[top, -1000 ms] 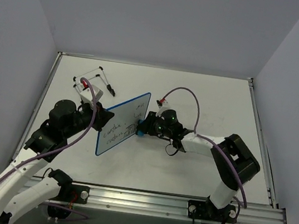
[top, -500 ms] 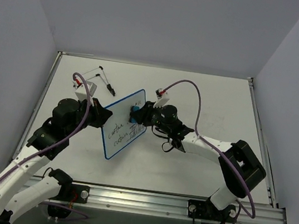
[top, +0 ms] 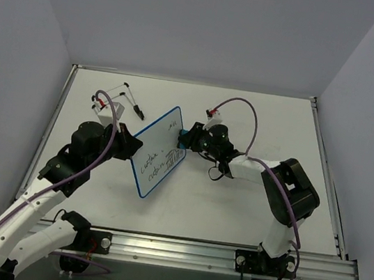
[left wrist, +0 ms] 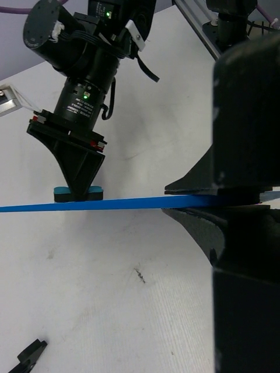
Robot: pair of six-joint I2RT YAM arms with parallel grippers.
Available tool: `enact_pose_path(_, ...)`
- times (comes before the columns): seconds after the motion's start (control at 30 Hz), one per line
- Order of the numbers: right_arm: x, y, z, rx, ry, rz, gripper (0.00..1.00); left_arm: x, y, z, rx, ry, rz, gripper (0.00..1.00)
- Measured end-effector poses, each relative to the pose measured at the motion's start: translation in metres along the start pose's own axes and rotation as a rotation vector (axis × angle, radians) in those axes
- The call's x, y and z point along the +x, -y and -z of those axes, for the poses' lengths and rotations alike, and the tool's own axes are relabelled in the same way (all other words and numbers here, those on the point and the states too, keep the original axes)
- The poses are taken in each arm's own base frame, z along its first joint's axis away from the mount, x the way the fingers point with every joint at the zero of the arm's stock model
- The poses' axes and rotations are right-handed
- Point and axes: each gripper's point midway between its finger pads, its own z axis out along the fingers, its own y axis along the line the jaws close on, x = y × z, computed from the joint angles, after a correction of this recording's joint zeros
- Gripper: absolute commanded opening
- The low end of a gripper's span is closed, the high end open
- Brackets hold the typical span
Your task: Erase the whiteboard
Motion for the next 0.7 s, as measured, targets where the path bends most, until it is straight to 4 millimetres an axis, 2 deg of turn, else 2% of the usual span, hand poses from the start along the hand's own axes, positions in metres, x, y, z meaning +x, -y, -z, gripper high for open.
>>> enact_pose_path(0.13,-0.007,0.000,-0.003,0.020,-0.035,0.025,0.00,0.007,0.000,-0.003,0.008,-0.032,-0.005,0.02)
enact_pose_path(0.23,-0.012,-0.011,-0.001,0.008,-0.042,0.031,0.00,0.009,0.001,-0.003,0.013,-0.044,-0.009,0.02)
enact_pose_path(0.37,-0.026,-0.057,0.009,-0.082,-0.011,0.057,0.00,0.011,0.001,-0.005,0.013,-0.063,-0.017,0.02)
enact_pose_path(0.47,-0.046,-0.099,0.019,-0.175,0.029,0.077,0.00,0.014,0.002,-0.007,0.021,-0.086,-0.020,0.02)
enact_pose_path(0.53,-0.061,-0.115,0.022,-0.214,0.056,0.086,0.00,0.018,0.004,-0.007,0.031,-0.110,-0.016,0.02)
enact_pose_path(0.63,-0.072,-0.116,0.021,-0.229,0.067,0.089,0.00,0.031,0.004,-0.006,0.040,-0.168,-0.007,0.02)
enact_pose_path(0.7,-0.073,-0.106,0.016,-0.222,0.064,0.084,0.00,0.039,0.003,-0.004,0.038,-0.205,0.006,0.02)
